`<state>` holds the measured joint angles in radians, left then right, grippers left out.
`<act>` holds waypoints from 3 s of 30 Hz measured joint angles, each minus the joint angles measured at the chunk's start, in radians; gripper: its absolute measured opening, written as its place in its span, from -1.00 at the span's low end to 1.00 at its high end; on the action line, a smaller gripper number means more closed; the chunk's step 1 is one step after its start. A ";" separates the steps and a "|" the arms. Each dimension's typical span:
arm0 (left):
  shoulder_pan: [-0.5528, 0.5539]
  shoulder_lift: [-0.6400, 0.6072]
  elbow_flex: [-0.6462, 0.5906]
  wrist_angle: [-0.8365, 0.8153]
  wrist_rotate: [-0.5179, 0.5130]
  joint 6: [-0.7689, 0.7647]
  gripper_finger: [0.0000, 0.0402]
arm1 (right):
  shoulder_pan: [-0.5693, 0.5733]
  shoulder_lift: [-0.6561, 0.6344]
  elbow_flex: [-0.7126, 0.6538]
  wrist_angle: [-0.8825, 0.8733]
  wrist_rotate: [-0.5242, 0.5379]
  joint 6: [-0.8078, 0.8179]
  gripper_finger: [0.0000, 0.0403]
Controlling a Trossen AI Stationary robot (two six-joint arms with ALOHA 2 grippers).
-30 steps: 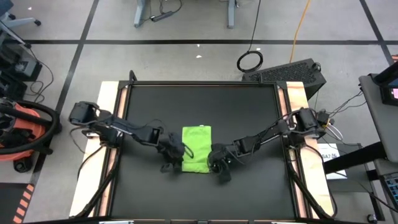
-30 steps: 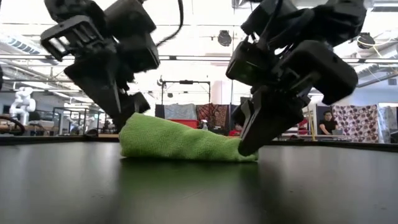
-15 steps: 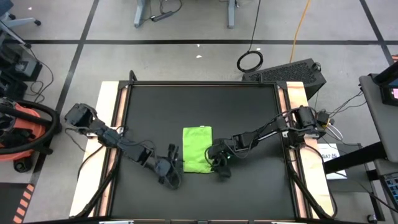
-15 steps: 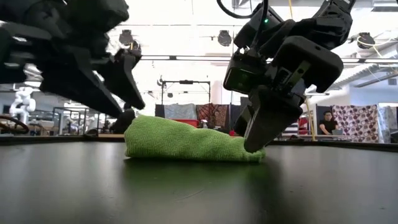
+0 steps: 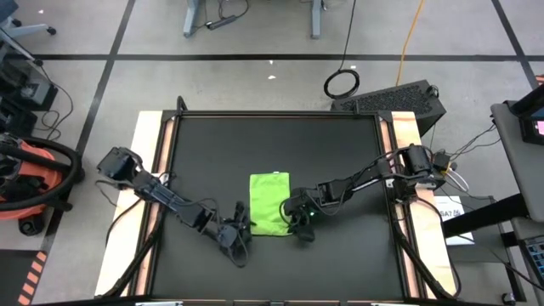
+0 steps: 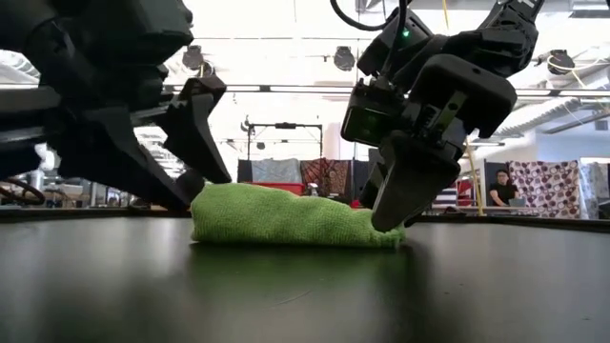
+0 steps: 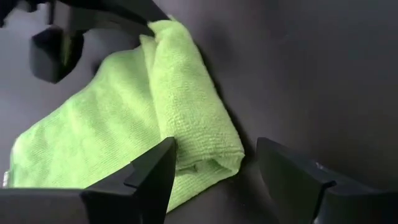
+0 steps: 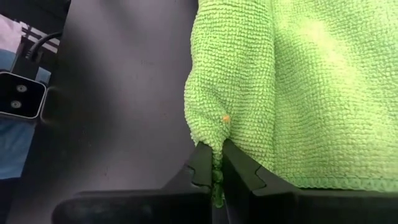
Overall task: Roll towel
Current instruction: Roll the green microfiber cloth
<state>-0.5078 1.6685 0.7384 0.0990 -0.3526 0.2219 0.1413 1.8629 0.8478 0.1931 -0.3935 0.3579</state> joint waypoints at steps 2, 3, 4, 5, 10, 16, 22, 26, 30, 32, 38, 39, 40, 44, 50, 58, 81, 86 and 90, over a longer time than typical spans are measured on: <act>0.009 0.016 0.002 -0.003 0.010 -0.003 0.15 | 0.000 0.000 0.000 0.004 0.000 0.007 -0.98; 0.016 0.024 0.002 -0.002 0.018 -0.006 0.15 | 0.000 0.000 0.000 0.005 0.000 0.009 -0.98; 0.023 0.033 0.002 -0.001 0.045 -0.013 0.15 | 0.000 0.000 0.000 0.006 0.000 0.009 -0.98; 0.030 0.041 0.002 -0.001 0.069 -0.031 0.15 | 0.000 0.000 0.000 0.006 0.001 0.013 -0.98; 0.036 0.061 0.003 0.002 0.113 -0.127 0.15 | 0.000 0.000 0.000 0.007 0.003 0.025 -0.98; 0.063 0.062 0.003 0.025 0.060 -0.364 -0.05 | -0.001 0.000 0.000 0.012 0.008 0.042 -0.98; 0.089 0.062 0.003 0.025 0.090 -0.450 -0.64 | -0.005 0.000 0.001 0.013 0.008 0.071 -0.98; 0.090 0.062 0.003 0.025 0.128 -0.453 -0.93 | -0.005 -0.004 0.002 0.013 0.008 0.086 -0.97; 0.100 0.062 -0.001 0.028 0.171 -0.500 -0.90 | 0.002 -0.051 0.002 0.009 0.081 0.072 -0.77; 0.116 0.062 -0.006 0.033 0.224 -0.538 -0.91 | 0.006 -0.091 0.002 -0.004 0.141 0.052 -0.61; 0.158 0.060 -0.010 0.041 0.364 -0.581 -0.95 | 0.025 -0.200 0.002 -0.093 0.250 -0.070 -0.11; 0.169 0.060 -0.010 0.045 0.393 -0.584 -0.94 | 0.036 -0.214 0.002 -0.109 0.265 -0.091 -0.05; 0.179 0.060 -0.011 0.052 0.421 -0.587 -0.94 | 0.048 -0.223 0.002 -0.124 0.287 -0.114 -0.01; 0.217 0.061 -0.011 0.058 0.515 -0.629 -0.94 | 0.112 -0.240 0.002 -0.159 0.368 -0.194 0.07; 0.267 0.062 -0.011 0.053 0.600 -0.668 -0.94 | 0.254 -0.240 0.002 -0.167 0.655 -0.345 0.00; 0.333 0.062 -0.013 0.046 0.687 -0.715 -0.94 | 0.323 -0.175 0.002 -0.159 0.740 -0.400 -0.03; 0.486 0.158 -0.010 0.129 1.013 -0.846 -0.94 | 0.325 -0.036 0.011 -0.018 0.866 -0.527 -0.03; 0.511 0.159 -0.011 0.133 1.067 -0.849 -0.94 | 0.293 -0.013 0.009 -0.001 0.865 -0.481 -0.05; 0.522 0.160 -0.012 0.139 1.120 -0.844 -0.94 | 0.254 0.021 0.008 0.026 0.833 -0.447 -0.19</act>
<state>0.0146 1.8290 0.7261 0.2382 0.7674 -0.6216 0.3949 1.8840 0.8555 0.2193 0.4397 -0.0894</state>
